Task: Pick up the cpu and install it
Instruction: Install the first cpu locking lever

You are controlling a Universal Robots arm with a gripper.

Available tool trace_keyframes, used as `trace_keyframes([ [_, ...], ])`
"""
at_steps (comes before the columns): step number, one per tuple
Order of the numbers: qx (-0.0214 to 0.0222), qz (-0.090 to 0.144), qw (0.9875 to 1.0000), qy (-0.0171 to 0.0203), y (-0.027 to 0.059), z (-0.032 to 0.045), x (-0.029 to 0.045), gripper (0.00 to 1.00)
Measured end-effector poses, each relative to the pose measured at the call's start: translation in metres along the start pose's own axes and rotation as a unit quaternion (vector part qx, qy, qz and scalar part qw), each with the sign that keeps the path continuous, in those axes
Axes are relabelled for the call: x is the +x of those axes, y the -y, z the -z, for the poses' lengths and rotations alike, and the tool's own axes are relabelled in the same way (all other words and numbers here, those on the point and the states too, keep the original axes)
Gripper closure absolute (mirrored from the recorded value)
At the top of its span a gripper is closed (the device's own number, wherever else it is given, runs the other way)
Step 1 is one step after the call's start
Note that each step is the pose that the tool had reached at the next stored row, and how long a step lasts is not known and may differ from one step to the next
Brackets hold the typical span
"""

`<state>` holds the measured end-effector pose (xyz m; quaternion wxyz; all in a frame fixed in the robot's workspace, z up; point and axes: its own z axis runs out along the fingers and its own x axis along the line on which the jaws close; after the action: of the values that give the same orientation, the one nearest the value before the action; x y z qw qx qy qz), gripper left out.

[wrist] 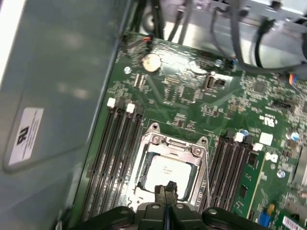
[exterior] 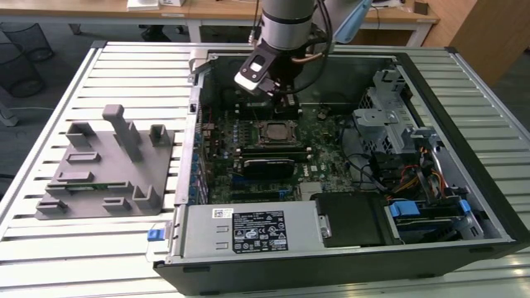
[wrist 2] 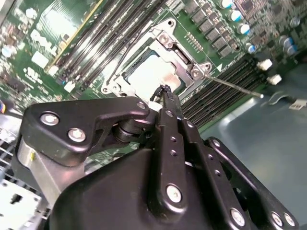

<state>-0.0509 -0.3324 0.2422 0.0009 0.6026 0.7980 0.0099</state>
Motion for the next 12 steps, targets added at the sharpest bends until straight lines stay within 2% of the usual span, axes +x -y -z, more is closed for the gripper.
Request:
trace_keyframes([
  [3,0.0007,0.028,0.9996,-0.0004,0.0000,-0.0002,0.0000,0.89],
  [6,0.0013,0.055,0.9985,-0.0008,0.0000,-0.0005,0.0000,0.89],
  [8,0.0018,0.073,0.9974,-0.0011,0.0000,-0.0007,0.0000,0.89],
  [12,0.0026,0.109,0.9940,-0.0017,0.0000,-0.0010,0.0000,0.89],
])
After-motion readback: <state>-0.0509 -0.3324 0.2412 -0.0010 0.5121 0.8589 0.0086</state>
